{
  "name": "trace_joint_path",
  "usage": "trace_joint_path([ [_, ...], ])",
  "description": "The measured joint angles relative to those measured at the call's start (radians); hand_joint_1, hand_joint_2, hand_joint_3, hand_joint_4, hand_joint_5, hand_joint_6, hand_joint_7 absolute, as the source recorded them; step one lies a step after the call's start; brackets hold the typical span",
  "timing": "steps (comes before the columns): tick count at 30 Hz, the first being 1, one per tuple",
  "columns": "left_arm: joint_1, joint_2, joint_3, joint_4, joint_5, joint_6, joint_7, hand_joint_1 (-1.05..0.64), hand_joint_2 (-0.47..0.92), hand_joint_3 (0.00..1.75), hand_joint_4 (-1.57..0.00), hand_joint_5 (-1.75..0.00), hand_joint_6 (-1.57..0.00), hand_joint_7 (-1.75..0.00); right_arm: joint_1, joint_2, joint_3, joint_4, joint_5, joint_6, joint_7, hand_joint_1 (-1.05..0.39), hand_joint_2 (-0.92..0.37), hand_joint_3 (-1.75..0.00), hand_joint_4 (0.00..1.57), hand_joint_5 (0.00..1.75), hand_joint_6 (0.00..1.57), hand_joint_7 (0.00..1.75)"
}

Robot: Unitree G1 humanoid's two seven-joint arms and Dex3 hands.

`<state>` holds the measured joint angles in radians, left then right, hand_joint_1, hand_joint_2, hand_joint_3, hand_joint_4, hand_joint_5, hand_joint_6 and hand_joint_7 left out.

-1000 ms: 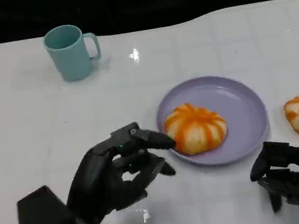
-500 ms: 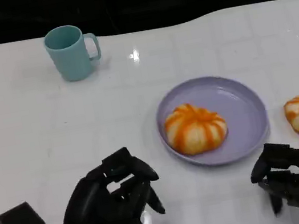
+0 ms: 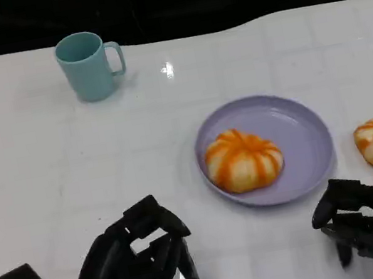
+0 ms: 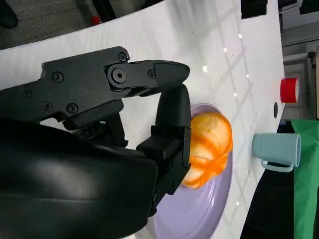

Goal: Grasp the bread from the table and place it into the plate.

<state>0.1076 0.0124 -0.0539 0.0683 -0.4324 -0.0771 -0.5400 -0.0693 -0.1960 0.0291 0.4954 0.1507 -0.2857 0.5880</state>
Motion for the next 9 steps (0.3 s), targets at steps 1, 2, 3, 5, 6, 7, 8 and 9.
trace_joint_path([
  [1, 0.000, 0.000, 0.001, 0.001, -0.001, 0.001, -0.002, -0.61, 0.58, 1.08, -0.80, -1.75, -0.65, -1.63, 0.000, 0.000, 0.000, 0.000, 0.000, 0.000, 0.000, -0.53, -0.92, -0.29, 0.64, 1.75, 0.63, 1.41],
  [2, -0.001, -0.001, 0.003, 0.002, -0.003, 0.001, -0.006, -0.61, 0.58, 1.08, -0.79, -1.75, -0.65, -1.63, 0.000, 0.000, 0.000, 0.000, -0.001, 0.000, -0.001, -0.53, -0.92, -0.30, 0.64, 1.75, 0.64, 1.41],
  [3, -0.003, -0.001, 0.005, 0.006, -0.003, 0.000, -0.011, -0.61, 0.58, 1.08, -0.79, -1.75, -0.65, -1.63, 0.000, -0.001, 0.000, 0.000, -0.002, 0.001, -0.003, -0.53, -0.92, -0.30, 0.64, 1.75, 0.64, 1.41],
  [5, -0.010, -0.001, 0.010, 0.027, -0.003, -0.003, -0.021, -0.61, 0.58, 1.08, -0.79, -1.75, -0.65, -1.63, 0.000, -0.002, 0.003, -0.001, -0.004, 0.001, -0.007, -0.52, -0.92, -0.30, 0.64, 1.75, 0.64, 1.41],
  [6, -0.012, -0.001, 0.013, 0.036, -0.003, -0.004, -0.022, -0.61, 0.57, 1.08, -0.79, -1.75, -0.65, -1.63, 0.000, -0.002, 0.004, -0.001, -0.004, 0.001, -0.008, -0.52, -0.92, -0.30, 0.64, 1.75, 0.64, 1.41],
  [7, -0.012, -0.001, 0.016, 0.040, -0.003, -0.004, -0.026, -0.61, 0.58, 1.08, -0.79, -1.75, -0.65, -1.63, 0.000, -0.003, 0.005, -0.001, -0.004, 0.001, -0.010, -0.51, -0.92, -0.30, 0.64, 1.75, 0.63, 1.41],
  [8, -0.014, -0.002, 0.019, 0.043, -0.003, -0.005, -0.027, -0.61, 0.58, 1.08, -0.80, -1.75, -0.65, -1.62, 0.000, -0.004, 0.005, -0.001, -0.004, 0.001, -0.010, -0.51, -0.92, -0.30, 0.64, 1.75, 0.63, 1.41],
  [9, -0.018, -0.002, 0.022, 0.049, -0.002, -0.005, -0.027, -0.61, 0.58, 1.08, -0.80, -1.75, -0.65, -1.62, 0.000, -0.004, 0.005, -0.001, -0.003, 0.001, -0.010, -0.50, -0.92, -0.30, 0.64, 1.75, 0.63, 1.41],
])
